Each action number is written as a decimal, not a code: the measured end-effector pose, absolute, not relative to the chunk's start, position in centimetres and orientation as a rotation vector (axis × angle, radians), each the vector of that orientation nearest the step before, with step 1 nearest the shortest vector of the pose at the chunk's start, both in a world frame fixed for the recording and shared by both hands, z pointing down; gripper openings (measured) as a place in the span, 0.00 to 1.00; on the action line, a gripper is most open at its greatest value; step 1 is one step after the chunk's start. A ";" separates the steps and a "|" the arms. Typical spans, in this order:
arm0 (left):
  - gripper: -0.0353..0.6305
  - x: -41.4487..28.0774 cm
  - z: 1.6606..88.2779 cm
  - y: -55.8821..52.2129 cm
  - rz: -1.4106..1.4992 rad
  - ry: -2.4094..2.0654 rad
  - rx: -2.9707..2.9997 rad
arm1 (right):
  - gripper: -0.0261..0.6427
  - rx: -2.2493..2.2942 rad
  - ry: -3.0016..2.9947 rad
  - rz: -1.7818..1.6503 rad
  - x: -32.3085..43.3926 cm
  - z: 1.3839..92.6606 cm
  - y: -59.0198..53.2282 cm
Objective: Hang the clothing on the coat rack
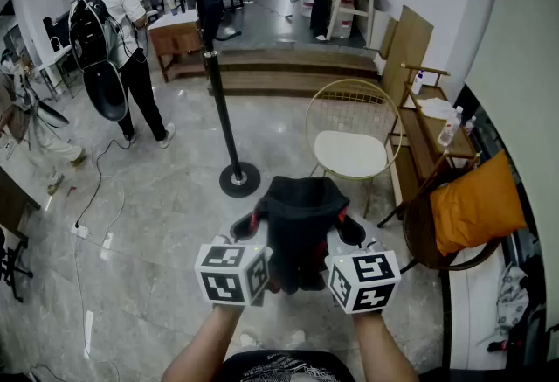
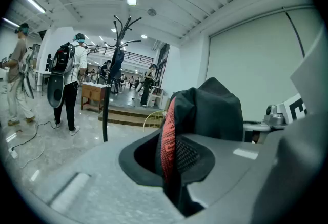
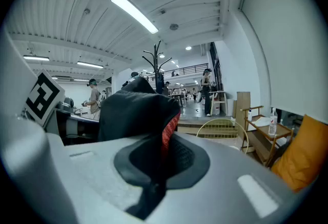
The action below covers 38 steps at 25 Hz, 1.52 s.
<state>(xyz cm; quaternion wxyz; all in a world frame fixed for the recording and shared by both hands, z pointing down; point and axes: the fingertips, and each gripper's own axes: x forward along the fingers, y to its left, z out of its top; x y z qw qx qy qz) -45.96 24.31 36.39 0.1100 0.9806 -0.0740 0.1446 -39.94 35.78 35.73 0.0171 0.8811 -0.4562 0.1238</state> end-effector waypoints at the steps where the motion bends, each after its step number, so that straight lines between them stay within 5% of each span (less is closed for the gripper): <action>1: 0.09 -45.7 36.4 24.4 0.427 -0.219 2.883 | 0.06 2.737 -1.423 0.386 -39.7 35.8 35.9; 38: 0.09 -30.8 36.5 21.6 0.434 -0.120 2.902 | 0.06 2.775 -1.360 0.346 -25.8 36.0 33.2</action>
